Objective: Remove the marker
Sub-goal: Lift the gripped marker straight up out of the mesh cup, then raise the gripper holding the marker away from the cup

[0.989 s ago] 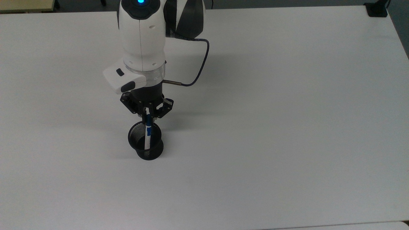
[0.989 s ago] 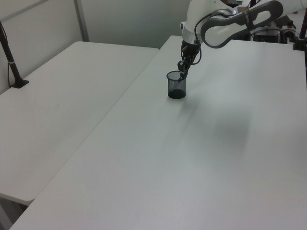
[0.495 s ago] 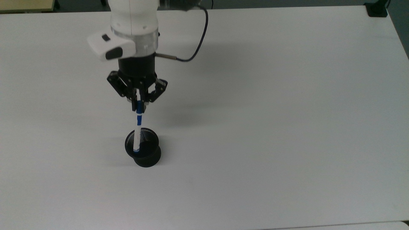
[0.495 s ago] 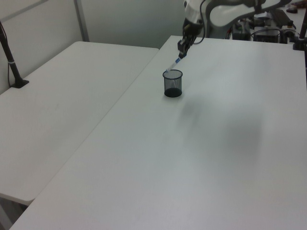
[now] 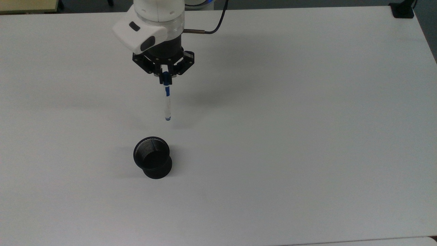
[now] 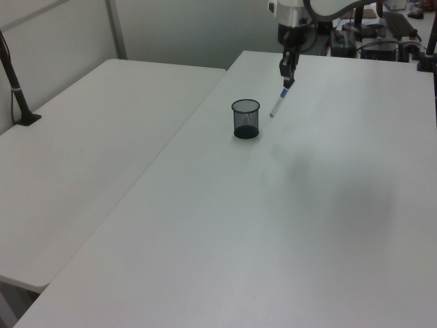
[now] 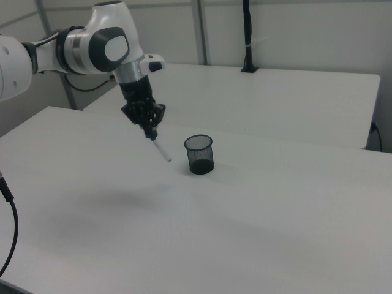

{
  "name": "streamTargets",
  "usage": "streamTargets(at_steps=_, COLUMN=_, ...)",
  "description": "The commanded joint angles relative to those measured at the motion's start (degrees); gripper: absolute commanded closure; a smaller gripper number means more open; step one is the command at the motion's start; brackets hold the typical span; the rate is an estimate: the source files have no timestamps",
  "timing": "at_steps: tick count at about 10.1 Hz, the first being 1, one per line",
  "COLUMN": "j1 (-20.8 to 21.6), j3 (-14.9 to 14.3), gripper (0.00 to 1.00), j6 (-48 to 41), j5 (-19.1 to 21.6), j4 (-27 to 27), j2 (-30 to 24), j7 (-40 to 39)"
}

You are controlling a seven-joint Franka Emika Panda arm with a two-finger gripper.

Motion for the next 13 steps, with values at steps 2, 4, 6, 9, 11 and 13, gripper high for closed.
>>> streamTargets(at_steps=2, j1=2.0, j3=1.2, gripper=0.86, j6=-8.0, j5=6.5, j4=-1.3, j2=1.5, j7=-3.8)
streamTargets(at_steps=4, j1=3.2, j3=1.2, gripper=0.84, j6=-16.0, j5=8.0, j4=2.0, j2=6.2, j7=-3.8)
streamTargets(at_steps=6, j1=3.8, j3=1.2, gripper=0.84, j6=-20.8, j5=8.9, j4=4.1, j2=9.0, j7=-3.5)
streamTargets(at_steps=9, j1=3.8, j3=1.0, gripper=0.82, j6=-15.4, j5=9.1, j4=7.5, j2=13.0, j7=0.1)
streamTargets(at_steps=11, j1=3.7, j3=0.4, gripper=0.77, j6=-3.3, j5=8.8, j4=7.2, j2=13.3, j7=2.7)
streamTargets(at_steps=13, j1=3.6, j3=0.4, gripper=0.55, j6=2.4, j5=7.0, j4=7.1, j2=14.4, j7=2.8)
